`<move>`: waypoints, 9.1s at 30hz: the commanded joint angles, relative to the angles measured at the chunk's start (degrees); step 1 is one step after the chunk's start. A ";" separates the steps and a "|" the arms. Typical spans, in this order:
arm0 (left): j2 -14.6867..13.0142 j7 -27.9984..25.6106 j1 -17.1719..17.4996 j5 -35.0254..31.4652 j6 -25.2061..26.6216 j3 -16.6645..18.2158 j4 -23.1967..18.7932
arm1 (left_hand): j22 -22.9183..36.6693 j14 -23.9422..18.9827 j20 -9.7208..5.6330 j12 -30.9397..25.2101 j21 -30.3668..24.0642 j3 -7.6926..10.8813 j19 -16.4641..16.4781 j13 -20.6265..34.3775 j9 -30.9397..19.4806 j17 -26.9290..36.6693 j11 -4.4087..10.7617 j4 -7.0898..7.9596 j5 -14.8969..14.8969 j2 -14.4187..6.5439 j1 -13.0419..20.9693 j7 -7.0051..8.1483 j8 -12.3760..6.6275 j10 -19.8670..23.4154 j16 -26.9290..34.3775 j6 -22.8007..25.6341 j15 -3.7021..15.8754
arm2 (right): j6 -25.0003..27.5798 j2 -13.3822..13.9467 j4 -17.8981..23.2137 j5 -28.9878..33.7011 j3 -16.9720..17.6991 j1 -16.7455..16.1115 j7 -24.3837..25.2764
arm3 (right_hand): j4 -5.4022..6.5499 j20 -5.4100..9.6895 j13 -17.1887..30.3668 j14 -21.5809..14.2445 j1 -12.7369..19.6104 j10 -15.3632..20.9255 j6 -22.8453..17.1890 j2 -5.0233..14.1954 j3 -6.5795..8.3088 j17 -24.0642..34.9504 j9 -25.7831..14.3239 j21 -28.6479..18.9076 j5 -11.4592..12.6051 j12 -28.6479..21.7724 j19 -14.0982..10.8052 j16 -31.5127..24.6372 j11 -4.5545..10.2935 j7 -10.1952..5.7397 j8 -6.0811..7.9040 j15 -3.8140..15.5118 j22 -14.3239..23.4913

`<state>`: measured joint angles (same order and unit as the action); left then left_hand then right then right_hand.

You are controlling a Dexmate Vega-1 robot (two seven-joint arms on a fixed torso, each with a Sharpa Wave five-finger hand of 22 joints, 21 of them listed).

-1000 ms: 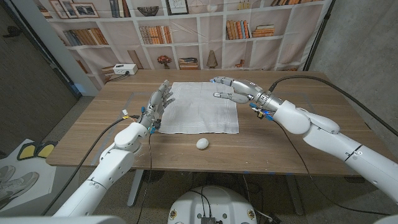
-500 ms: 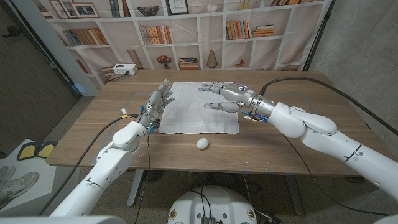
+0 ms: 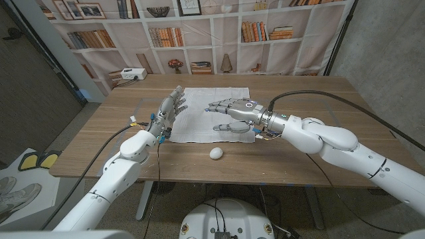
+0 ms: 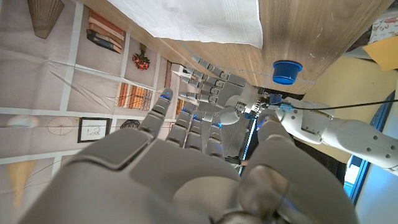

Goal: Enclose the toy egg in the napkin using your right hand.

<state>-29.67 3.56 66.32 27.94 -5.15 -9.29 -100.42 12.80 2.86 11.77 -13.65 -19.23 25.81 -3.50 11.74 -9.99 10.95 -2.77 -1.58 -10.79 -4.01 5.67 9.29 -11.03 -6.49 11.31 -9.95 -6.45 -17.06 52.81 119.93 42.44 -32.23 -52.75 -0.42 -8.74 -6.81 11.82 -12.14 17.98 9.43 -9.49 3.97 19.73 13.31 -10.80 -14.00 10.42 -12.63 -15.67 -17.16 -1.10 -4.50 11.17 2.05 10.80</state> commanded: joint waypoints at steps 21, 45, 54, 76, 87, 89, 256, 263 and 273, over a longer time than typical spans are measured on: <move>-1.27 4.38 -3.98 1.39 1.00 -1.20 3.82 | -0.02 0.35 0.45 0.16 -0.13 -0.24 -0.24 -0.05 -0.13 0.18 0.07 0.22 -0.13 -0.08 -0.71 -0.43 0.32 -0.30 0.00 -0.36 -0.49 | 14.28 -2.84 6.58 15.69 -5.21 -4.63 -8.74 | -0.80 2.60 1.90 -20.71 4.81 12.55 -4.95 -8.26 -5.23 8.17 -0.48 -5.62 3.78 -4.41 -14.56 -13.50 0.53 2.04 1.41 5.88 0.95; -2.63 6.28 -5.78 2.36 2.49 -1.50 5.23 | -0.01 0.58 0.43 0.33 -0.03 -0.42 -0.41 -0.04 -0.14 0.21 -0.11 0.46 -0.21 -0.03 -1.06 -0.39 0.43 -0.43 -0.03 -0.59 -0.58 | 19.01 -7.09 3.82 21.76 -9.76 -5.76 -11.84 | -0.61 3.84 2.54 -22.04 12.94 14.54 -8.54 -9.01 -5.59 11.80 -0.59 -5.91 6.10 -5.14 -14.33 -16.75 2.83 1.18 1.58 8.01 1.25; -3.14 6.78 -6.34 2.30 2.96 -1.70 4.98 | -0.01 0.61 0.44 0.40 0.00 -0.50 -0.46 -0.03 -0.14 0.22 0.00 0.54 -0.25 -0.01 -1.18 -0.40 0.41 -0.49 -0.03 -0.59 -0.63 | 20.31 -7.64 2.48 22.47 -10.59 -6.12 -11.54 | -0.50 4.04 2.57 -21.68 14.73 14.49 -9.35 -8.77 -5.41 11.99 -0.61 -6.06 6.76 -5.02 -14.42 -16.39 3.09 1.04 1.57 8.02 1.30; -3.43 8.31 -8.30 2.06 3.38 -2.89 5.42 | 0.00 0.61 0.44 0.56 0.03 -0.63 -0.47 -0.01 -0.14 0.24 0.09 0.79 -0.35 -0.05 -1.47 0.30 0.45 -0.69 0.01 -0.69 -0.60 | 23.68 -8.46 -0.15 23.25 -11.45 -9.00 -6.13 | -0.30 8.43 2.83 -26.93 23.50 18.24 -14.45 -3.89 -3.30 14.68 -0.57 -7.88 9.61 -5.47 -16.09 -18.92 5.57 -1.17 2.29 10.85 2.16; -3.39 9.61 -10.11 2.19 3.46 -3.48 7.04 | 0.01 0.68 0.45 0.63 0.07 -0.75 -0.56 0.01 -0.14 0.26 -0.03 0.97 -0.40 -0.04 -1.68 0.07 0.49 -0.82 0.00 -0.84 -0.57 | 25.86 -9.76 -4.46 22.31 -11.39 -8.54 -0.53 | -1.12 15.73 4.16 -39.18 44.55 25.57 -22.59 -0.59 -2.87 25.33 -0.72 -17.71 10.64 -5.25 -23.26 -27.53 6.47 -1.47 3.13 11.40 6.87; -3.35 9.85 -10.50 2.27 3.52 -3.56 7.47 | 0.02 0.68 0.45 0.63 0.07 -0.76 -0.56 0.01 -0.14 0.26 -0.03 0.99 -0.41 -0.03 -1.71 0.00 0.45 -0.83 0.01 -0.76 -0.60 | 25.61 -9.91 -5.33 21.52 -11.47 -8.27 0.57 | -0.85 15.81 4.33 -39.72 45.69 27.11 -24.34 -0.39 -3.17 26.34 -0.79 -18.21 10.52 -5.59 -23.06 -27.99 6.23 -1.17 3.62 11.37 6.97; -3.40 5.17 1.31 2.37 -2.24 5.21 1.54 | 0.01 0.71 0.43 0.73 0.27 -1.26 -0.57 0.16 -0.14 0.17 -0.01 1.88 -0.78 0.00 -2.10 -0.21 0.34 -0.78 0.02 -0.92 -0.62 | 39.85 -24.29 -30.48 17.16 -24.66 21.27 -3.08 | 11.77 5.04 7.49 -24.89 32.54 7.21 7.42 0.58 -20.69 28.14 -0.42 -30.28 6.53 2.49 -9.34 1.86 4.33 -1.05 -0.56 7.25 0.01; -3.38 4.88 1.92 2.20 -2.62 5.43 0.83 | 0.01 0.71 0.43 0.72 0.28 -1.26 -0.57 0.16 -0.14 0.17 -0.02 1.90 -0.78 -0.01 -2.09 -0.20 0.35 -0.75 0.02 -0.93 -0.66 | 36.57 -21.15 -25.22 12.70 -21.28 17.22 1.29 | 14.27 2.57 6.66 -17.45 27.77 2.69 5.05 1.51 -22.44 25.76 -0.64 -27.89 6.81 1.28 -4.16 5.14 4.14 -0.01 0.58 5.21 -0.16; -3.38 3.93 3.06 0.99 -3.84 6.01 -0.31 | 0.01 1.45 0.21 0.88 0.69 -1.27 -1.56 0.17 -0.14 0.16 -0.11 1.94 -0.79 -0.03 -2.07 0.01 0.45 -1.14 -0.26 -1.21 -0.82 | 33.35 -19.60 -18.98 9.62 -19.70 13.28 2.85 | 15.09 -0.21 6.89 -14.49 23.54 5.99 -1.83 -0.52 -24.94 26.29 -0.96 -25.82 6.52 -0.88 -0.53 4.82 3.32 -0.47 2.24 2.94 -0.09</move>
<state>-33.07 8.67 68.17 30.29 -7.93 -3.89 -99.46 12.80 3.38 11.96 -12.83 -19.07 24.22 -3.73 11.74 -9.99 10.93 -2.68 0.00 -11.28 -3.72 4.02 9.30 -10.76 -7.02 11.31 -9.95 -6.96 19.43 30.92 94.08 55.42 -54.36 -34.85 -0.12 6.16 -6.61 18.50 -28.38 42.52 15.08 -9.08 3.66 -4.59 39.44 -11.51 -40.24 17.02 -13.15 -17.03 -12.58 2.47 -4.81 12.73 2.74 10.65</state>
